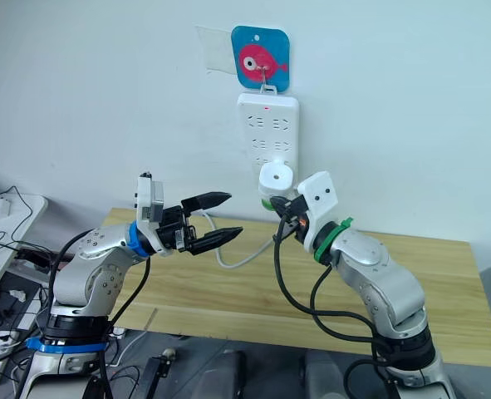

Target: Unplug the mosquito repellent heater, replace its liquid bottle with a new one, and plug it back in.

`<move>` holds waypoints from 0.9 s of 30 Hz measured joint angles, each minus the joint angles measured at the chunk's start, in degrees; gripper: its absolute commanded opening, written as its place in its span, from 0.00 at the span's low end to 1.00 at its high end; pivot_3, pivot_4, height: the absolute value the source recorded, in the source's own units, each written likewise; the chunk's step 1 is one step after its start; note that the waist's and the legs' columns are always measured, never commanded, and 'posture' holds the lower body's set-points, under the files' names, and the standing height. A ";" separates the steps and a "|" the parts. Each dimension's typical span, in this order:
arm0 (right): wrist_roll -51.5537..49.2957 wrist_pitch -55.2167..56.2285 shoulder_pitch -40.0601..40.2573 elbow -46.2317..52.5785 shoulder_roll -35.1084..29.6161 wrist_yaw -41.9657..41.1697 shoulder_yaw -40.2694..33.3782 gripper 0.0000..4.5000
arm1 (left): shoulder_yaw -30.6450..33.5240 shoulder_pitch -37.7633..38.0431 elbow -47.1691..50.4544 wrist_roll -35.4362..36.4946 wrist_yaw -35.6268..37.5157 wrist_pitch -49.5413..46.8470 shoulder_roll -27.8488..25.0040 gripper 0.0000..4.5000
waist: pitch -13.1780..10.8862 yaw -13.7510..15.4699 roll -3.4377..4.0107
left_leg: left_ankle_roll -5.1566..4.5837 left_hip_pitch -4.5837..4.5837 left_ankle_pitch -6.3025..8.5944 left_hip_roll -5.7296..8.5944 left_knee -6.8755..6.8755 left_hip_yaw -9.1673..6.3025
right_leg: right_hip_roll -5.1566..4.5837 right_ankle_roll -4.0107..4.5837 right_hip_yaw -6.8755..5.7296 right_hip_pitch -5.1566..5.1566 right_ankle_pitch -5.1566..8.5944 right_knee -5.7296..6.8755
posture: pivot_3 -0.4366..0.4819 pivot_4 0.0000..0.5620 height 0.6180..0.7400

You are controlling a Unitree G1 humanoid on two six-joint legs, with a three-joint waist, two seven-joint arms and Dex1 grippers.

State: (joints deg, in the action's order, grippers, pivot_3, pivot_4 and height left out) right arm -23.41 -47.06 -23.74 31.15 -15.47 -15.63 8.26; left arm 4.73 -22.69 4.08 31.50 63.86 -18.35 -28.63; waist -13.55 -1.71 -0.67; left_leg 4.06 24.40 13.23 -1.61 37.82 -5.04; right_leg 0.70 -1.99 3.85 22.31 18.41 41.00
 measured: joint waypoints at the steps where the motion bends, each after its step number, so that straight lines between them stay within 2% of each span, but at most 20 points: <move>1: 0.00 -0.05 0.00 0.03 0.18 0.14 0.00 0.00 | -0.02 -0.10 -0.01 0.00 0.03 0.03 0.00 1.00 | 0.00 0.00 0.00 | 0.00 0.00 0.00 0.00 0.00 0.00 | 0.00 0.00 0.00 0.00 0.00 0.00 | 0.54 0.33 1.00; 9: -2.50 -1.70 0.04 0.30 1.19 0.04 -1.59 0.00 | -0.27 -0.18 -0.08 0.00 0.08 0.06 0.00 1.00 | 0.00 -0.06 0.00 | 0.00 -0.01 0.00 -0.01 -0.01 0.00 | 0.00 0.00 0.00 0.00 0.00 0.00 | 0.54 0.32 1.00; 19: -9.82 -4.29 5.36 5.56 -8.78 -8.36 -7.10 0.00 | -0.23 -0.35 -0.40 -0.12 0.20 -0.41 -2.11 1.00 | 0.00 -0.06 0.00 | -0.01 -0.01 0.01 -0.01 -0.10 0.03 | 0.00 0.00 0.02 0.00 0.00 -0.09 | 0.57 0.32 1.00; 22: -12.16 -4.44 7.58 6.99 -13.00 -11.53 -9.86 0.14 | -0.14 -0.35 -0.29 -0.31 -1.46 -1.74 -3.46 1.00 | 0.00 0.08 -0.01 | -0.01 0.00 0.01 0.01 -0.10 0.02 | -0.01 0.00 0.01 -0.01 0.01 -0.13 | 0.58 0.32 1.00; 27: -13.15 0.41 13.57 7.00 -19.53 -17.02 -17.48 0.53 | 0.28 0.40 -0.18 -2.87 -4.75 -3.58 -7.49 1.00 | -0.01 0.15 -0.01 | -0.02 -0.02 0.01 0.01 -0.12 0.04 | 0.00 0.00 0.03 -0.01 0.01 -0.13 | 0.60 0.31 1.00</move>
State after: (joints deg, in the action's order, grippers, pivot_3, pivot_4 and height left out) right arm -36.55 -46.64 -10.17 38.15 -35.00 -32.65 -9.22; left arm 5.00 -22.29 3.90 28.64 59.10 -21.93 -36.11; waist -13.55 -1.55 -0.69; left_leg 4.04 24.38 13.24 -1.60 37.70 -5.00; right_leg 0.70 -1.99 3.88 22.30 18.41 40.87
